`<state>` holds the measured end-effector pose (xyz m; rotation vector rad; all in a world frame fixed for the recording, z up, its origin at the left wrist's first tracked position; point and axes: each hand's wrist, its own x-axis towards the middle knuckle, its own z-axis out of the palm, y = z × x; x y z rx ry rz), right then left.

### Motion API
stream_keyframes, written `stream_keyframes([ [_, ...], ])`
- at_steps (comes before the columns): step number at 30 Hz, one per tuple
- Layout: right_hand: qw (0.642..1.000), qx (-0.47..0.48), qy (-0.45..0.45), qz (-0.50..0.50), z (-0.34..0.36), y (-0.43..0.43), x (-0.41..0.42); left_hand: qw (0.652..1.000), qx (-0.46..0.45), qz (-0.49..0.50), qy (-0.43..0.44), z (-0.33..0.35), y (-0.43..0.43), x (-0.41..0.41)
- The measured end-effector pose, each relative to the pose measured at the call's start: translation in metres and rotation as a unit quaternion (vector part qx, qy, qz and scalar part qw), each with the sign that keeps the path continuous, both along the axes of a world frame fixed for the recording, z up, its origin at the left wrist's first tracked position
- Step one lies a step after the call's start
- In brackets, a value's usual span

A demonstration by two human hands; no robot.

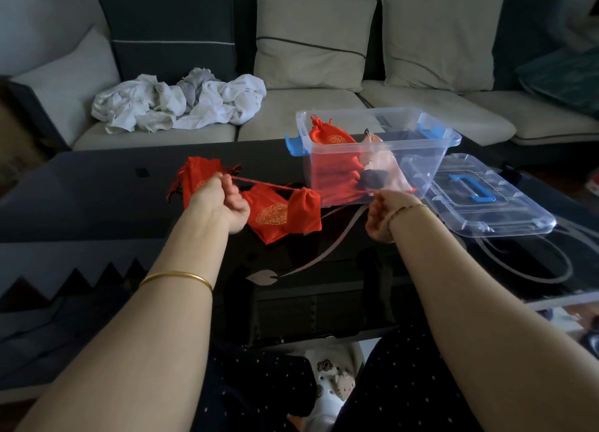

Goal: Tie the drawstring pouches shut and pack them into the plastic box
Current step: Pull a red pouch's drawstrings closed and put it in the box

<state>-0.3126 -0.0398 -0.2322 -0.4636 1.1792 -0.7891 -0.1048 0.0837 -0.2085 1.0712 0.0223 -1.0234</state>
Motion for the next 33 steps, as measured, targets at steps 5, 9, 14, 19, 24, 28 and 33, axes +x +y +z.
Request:
stream_keyframes([
  [5,0.94,-0.308,0.139,0.041,0.023,0.011,0.013,0.969,-0.085,-0.111,-0.205,0.02,-0.007,-0.018],
  [9,0.836,-0.501,0.208,0.078,0.048,0.03,0.028,0.929,-0.078,-0.162,-0.325,0.026,-0.009,-0.037],
  [14,0.754,-0.599,0.241,0.119,0.057,0.046,0.04,0.871,-0.082,-0.24,-0.421,0.024,-0.01,-0.046],
  [19,0.761,-0.601,0.203,0.134,0.055,0.047,0.046,0.827,-0.047,-0.223,-0.514,0.022,-0.013,-0.046],
  [24,0.854,-0.466,0.206,0.107,0.049,0.036,0.045,0.848,-0.058,-0.224,-0.476,0.019,-0.016,-0.044],
  [28,0.882,-0.379,0.159,0.231,0.043,0.043,0.041,0.855,-0.072,-0.238,-0.456,0.017,-0.016,-0.044],
  [33,0.883,-0.383,0.119,0.241,0.042,0.044,0.039,0.867,-0.088,-0.24,-0.428,0.017,-0.017,-0.046],
])
